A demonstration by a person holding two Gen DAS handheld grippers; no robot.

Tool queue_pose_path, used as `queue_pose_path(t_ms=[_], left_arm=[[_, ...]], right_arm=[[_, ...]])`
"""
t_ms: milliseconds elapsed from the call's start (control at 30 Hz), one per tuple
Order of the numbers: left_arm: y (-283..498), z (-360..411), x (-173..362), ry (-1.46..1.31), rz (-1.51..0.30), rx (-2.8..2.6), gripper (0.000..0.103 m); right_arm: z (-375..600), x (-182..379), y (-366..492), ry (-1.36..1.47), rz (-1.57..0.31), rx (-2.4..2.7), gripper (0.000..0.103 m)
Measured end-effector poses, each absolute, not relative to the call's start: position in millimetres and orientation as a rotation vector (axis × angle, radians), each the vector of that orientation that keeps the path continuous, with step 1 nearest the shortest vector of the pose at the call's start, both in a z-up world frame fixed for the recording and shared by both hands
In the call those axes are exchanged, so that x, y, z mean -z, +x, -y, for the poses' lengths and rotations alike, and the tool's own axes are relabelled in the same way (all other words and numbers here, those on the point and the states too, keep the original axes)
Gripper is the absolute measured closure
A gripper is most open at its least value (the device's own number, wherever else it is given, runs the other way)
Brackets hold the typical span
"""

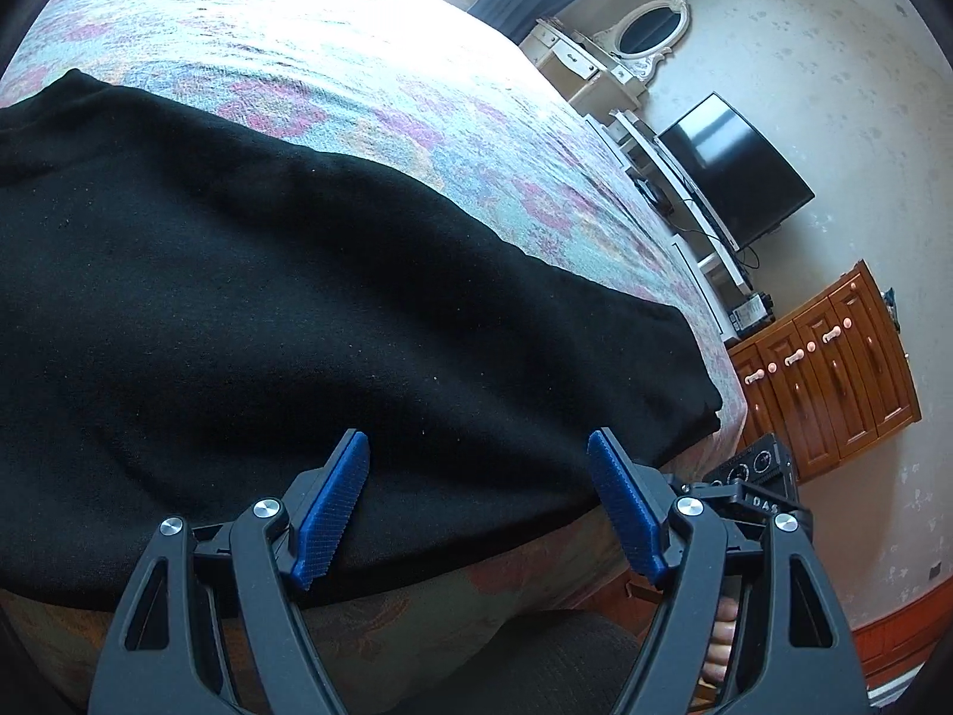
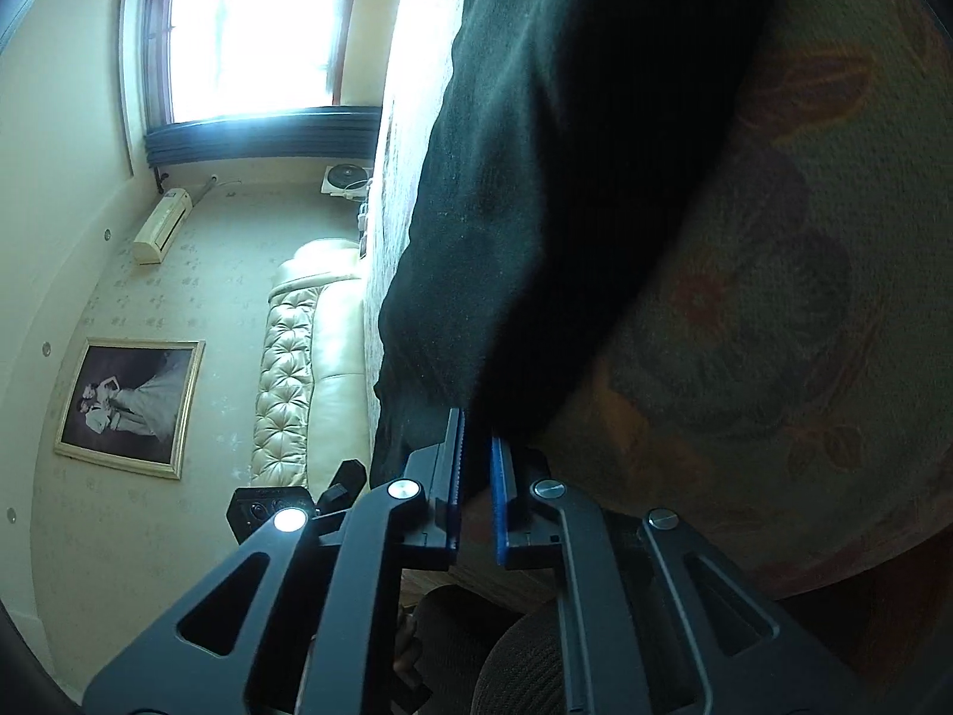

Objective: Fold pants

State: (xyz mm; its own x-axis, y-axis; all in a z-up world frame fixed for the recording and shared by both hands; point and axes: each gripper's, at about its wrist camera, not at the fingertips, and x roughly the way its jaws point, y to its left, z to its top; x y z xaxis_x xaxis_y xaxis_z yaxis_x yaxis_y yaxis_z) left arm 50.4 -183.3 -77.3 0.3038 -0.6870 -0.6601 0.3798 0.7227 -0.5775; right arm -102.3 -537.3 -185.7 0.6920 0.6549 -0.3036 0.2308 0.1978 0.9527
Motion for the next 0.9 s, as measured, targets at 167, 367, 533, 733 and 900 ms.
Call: queue_pose_path(t_ms=[167,367,533,733,900], left_arm=[[45.3,185.0,79.7,-0.306,-1.015,0.744,0.028],[49.6,182.0,80.8,-0.387,-1.036,0.732,0.025],[50.0,181.6,81.4,-0.39,-1.035,0.728,0.025],[49.8,181.0,81.4,-0.381,-1.036,0.728,0.025],[50.5,180.9,81.6,-0.386,-1.039,0.722,0.025]], right_arm=[[593.3,144.4,-126.2,1.266,-0.655,-0.212,0.061],[679.1,137.7,-181.2,1.311,-0.424,0.092,0.061],[697.0,153.5,-175.7,1.394,-0.391,0.07,0.061],[708.2,190.9,-153.8,1.503,-0.388,0.049,0.061],[711.0,193.1,-147.6,1.465,-0.381,0.064,0.097]])
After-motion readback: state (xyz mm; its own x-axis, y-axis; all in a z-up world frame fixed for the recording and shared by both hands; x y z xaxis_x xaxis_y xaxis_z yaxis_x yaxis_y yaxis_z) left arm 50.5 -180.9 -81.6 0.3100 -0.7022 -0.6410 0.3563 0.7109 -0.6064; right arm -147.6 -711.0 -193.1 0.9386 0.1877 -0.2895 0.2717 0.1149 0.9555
